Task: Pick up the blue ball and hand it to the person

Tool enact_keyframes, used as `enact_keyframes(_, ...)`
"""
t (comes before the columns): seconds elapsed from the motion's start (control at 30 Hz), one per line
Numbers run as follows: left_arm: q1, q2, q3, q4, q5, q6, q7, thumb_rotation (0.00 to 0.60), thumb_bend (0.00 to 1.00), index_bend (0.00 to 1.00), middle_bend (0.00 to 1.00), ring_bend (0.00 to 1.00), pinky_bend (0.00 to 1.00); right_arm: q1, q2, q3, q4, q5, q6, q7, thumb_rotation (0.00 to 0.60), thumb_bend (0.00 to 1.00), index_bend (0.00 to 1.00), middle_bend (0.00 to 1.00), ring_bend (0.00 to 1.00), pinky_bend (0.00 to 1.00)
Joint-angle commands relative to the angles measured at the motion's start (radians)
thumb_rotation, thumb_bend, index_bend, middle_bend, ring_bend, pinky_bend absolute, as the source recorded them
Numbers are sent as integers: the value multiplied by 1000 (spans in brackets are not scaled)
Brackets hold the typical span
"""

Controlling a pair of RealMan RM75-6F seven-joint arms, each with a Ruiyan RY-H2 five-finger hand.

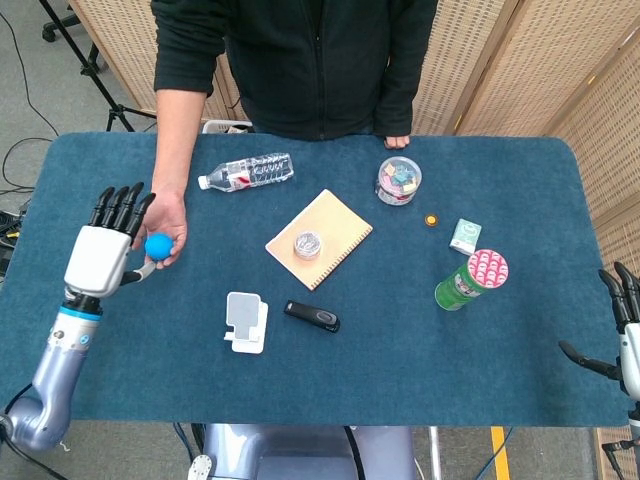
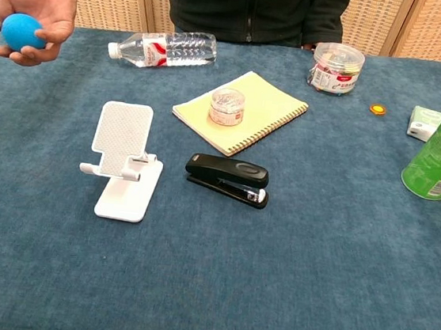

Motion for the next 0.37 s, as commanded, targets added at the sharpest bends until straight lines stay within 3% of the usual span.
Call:
enact_keyframes(0.03,55,52,25,-41,20,60,-79,600,0,0,0,0,1,-1,1,1,-1,-1,3,2,600,0,0,0,0,0)
enact_keyframes(0.17,147,91,81,-41,27,128,-219,600,0,0,0,0,0,-1,1,1,-1,-4,6,1,600,0,0,0,0,0)
enact_keyframes(0.37,267,86,148,44,7,205,-352,600,0,0,0,0,0,-2,1,-3,-5,-14,11,-1,600,0,0,0,0,0)
